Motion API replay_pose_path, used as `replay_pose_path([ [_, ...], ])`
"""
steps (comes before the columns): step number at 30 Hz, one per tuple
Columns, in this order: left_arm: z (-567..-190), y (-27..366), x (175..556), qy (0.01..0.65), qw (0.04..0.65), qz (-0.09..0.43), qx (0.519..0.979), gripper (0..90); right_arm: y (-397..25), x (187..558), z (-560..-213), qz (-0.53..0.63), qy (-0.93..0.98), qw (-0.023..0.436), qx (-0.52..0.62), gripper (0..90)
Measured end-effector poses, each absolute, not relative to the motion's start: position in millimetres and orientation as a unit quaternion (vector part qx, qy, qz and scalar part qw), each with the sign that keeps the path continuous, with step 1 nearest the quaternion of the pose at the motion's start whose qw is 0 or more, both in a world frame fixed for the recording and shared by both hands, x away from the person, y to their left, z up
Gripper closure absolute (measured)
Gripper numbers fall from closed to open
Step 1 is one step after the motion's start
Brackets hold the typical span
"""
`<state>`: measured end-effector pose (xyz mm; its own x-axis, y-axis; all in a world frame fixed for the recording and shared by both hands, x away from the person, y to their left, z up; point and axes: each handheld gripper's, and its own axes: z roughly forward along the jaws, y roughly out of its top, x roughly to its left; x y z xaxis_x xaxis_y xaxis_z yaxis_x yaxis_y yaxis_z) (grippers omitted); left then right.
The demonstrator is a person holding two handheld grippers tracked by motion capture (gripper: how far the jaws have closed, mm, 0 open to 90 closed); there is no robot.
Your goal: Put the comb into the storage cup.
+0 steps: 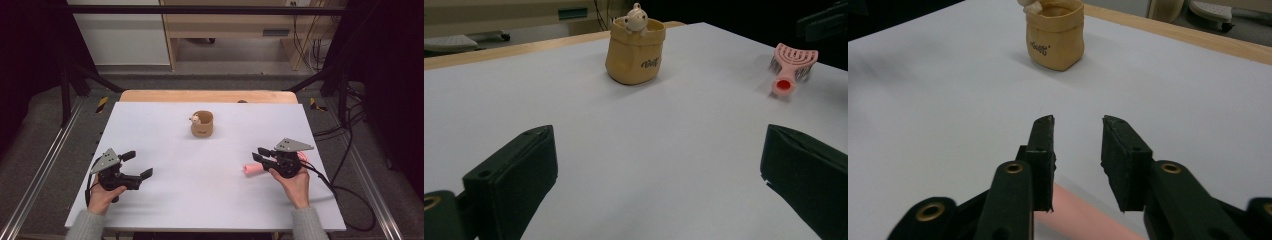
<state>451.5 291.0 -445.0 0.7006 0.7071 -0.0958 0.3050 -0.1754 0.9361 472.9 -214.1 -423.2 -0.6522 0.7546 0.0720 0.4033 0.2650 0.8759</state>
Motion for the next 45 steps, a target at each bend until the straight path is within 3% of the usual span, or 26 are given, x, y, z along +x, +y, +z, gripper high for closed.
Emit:
replay_pose_path([
  [5,-444.9,291.2,451.4,0.34,0.545,0.185,0.744,1.8,-208.0,476.7,-426.1,0.46,0.787,0.162,0.379,78.3],
  [16,-445.0,291.6,452.3,0.341,0.546,0.185,0.743,2.0,-204.0,480.0,-430.8,0.443,0.79,0.158,0.393,89.8],
  [45,-447.6,290.8,453.0,0.341,0.54,0.184,0.747,1.9,-190.5,489.0,-451.3,0.383,0.822,0.142,0.397,90.0],
])
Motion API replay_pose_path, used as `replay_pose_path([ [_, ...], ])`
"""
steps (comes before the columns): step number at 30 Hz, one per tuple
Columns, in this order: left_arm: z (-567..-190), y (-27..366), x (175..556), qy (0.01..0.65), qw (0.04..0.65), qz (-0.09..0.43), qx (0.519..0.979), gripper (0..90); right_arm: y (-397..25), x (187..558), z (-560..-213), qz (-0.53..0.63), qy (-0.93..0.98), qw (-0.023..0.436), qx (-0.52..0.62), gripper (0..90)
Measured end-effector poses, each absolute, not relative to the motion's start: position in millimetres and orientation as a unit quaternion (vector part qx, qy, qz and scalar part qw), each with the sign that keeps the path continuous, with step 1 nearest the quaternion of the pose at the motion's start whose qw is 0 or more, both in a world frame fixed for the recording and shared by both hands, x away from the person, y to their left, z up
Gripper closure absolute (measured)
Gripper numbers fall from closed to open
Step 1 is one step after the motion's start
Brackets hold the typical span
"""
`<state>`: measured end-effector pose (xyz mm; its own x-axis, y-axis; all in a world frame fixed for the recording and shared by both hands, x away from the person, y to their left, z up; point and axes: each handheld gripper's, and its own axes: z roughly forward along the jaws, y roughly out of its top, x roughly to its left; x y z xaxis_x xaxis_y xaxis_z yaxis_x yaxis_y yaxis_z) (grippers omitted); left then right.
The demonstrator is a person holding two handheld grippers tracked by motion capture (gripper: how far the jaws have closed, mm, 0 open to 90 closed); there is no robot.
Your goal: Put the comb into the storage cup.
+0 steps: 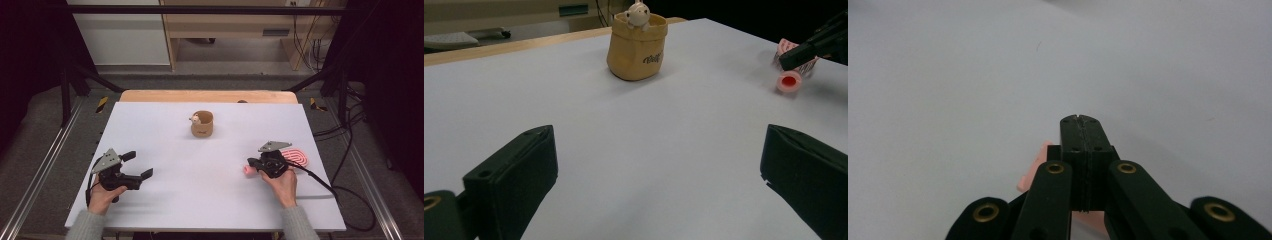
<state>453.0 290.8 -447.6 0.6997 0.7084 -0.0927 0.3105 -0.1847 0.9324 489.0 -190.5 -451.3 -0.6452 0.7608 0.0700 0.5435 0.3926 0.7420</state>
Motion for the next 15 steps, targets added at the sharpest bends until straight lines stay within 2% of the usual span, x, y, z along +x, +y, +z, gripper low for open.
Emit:
replay_pose_path([
  [15,-447.2,290.7,452.6,0.339,0.54,0.185,0.748,1.9,-193.1,481.1,-452.0,0.37,0.833,0.124,0.394,90.0],
])
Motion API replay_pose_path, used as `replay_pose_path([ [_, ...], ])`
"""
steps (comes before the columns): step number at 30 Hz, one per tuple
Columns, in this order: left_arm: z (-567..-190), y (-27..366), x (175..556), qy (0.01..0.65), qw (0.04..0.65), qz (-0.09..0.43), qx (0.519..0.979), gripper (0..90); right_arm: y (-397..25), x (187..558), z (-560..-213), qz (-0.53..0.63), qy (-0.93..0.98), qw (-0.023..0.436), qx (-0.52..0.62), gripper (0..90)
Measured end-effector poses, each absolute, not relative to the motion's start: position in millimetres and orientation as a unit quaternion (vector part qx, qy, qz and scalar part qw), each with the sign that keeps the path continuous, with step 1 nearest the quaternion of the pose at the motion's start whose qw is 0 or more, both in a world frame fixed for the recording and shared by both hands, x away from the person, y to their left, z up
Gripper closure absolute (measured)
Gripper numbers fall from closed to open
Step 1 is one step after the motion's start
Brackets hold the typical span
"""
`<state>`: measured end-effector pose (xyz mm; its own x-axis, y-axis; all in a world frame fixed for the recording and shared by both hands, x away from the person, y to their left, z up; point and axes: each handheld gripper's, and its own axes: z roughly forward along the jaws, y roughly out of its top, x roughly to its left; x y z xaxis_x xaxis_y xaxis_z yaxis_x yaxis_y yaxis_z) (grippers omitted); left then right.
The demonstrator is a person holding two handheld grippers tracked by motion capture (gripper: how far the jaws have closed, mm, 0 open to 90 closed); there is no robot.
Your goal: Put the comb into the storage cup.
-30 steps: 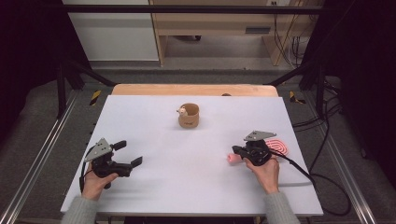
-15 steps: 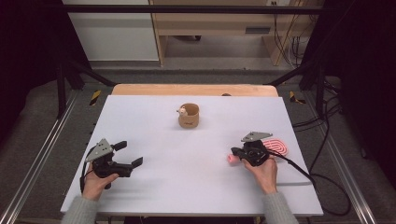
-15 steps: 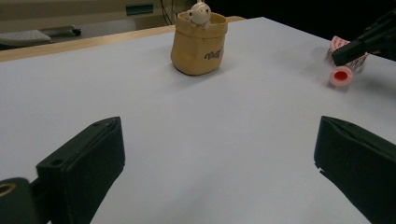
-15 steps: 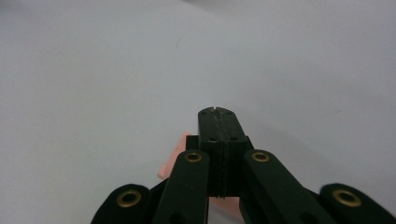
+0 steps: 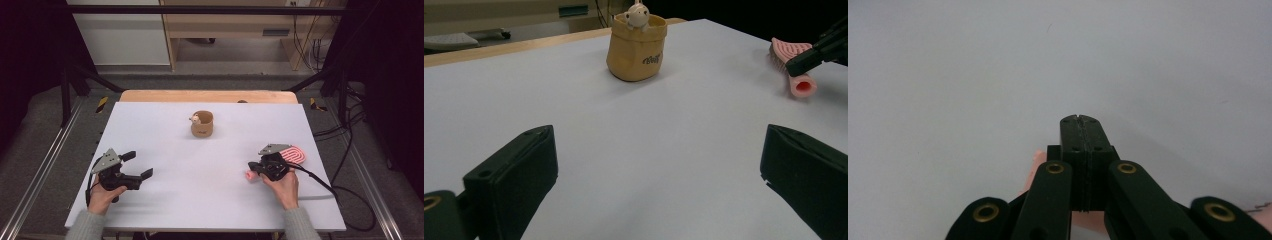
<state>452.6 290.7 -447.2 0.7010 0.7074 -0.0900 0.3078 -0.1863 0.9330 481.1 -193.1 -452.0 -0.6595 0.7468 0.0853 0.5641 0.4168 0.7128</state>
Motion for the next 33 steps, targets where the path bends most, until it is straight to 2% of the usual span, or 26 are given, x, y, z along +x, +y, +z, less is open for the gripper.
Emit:
replay_pose_path([
  [33,-447.6,289.9,452.0,0.34,0.537,0.186,0.749,1.9,-219.8,458.0,-455.3,0.343,0.842,0.098,0.404,90.0],
])
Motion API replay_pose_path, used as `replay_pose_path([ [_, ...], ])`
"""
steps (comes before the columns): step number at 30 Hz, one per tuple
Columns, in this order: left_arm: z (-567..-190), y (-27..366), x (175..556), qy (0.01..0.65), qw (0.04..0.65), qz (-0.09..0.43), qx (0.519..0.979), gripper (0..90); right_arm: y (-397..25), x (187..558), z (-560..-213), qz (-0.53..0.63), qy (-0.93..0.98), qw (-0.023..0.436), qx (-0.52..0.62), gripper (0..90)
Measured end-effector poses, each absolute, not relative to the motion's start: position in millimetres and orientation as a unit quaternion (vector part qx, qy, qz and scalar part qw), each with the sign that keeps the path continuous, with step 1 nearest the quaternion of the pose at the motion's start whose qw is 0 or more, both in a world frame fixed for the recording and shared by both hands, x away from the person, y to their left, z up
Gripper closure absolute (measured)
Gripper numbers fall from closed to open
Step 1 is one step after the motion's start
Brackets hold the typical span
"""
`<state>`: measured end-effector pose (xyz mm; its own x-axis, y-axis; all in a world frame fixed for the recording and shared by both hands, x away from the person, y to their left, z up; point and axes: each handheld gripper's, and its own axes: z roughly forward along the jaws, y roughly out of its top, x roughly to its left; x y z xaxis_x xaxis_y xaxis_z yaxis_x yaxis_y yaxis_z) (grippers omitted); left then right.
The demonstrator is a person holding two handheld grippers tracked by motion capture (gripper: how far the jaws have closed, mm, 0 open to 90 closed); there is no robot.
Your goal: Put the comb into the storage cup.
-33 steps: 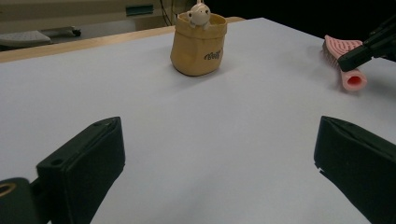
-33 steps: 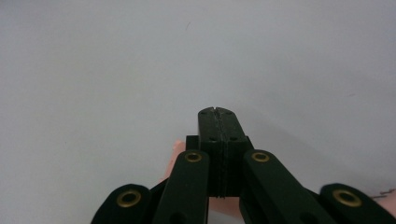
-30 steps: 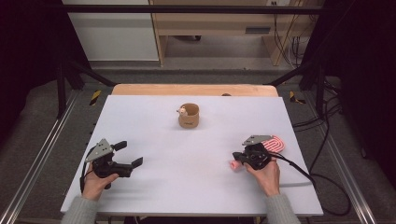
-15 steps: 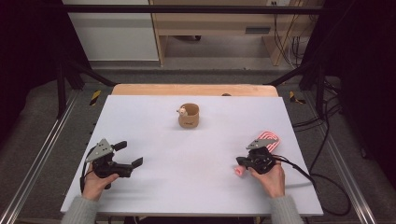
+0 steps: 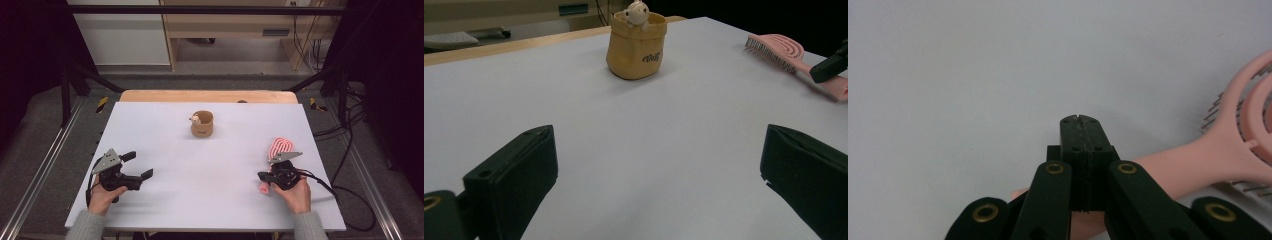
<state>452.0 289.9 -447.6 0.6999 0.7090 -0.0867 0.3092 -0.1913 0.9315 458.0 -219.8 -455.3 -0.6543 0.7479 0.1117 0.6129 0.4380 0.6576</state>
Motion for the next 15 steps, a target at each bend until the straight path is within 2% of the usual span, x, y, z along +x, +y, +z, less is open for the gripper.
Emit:
replay_pose_path([
  [15,-447.9,289.5,452.0,0.34,0.536,0.185,0.75,1.9,-236.7,449.8,-455.8,0.338,0.837,0.101,0.417,90.0],
])
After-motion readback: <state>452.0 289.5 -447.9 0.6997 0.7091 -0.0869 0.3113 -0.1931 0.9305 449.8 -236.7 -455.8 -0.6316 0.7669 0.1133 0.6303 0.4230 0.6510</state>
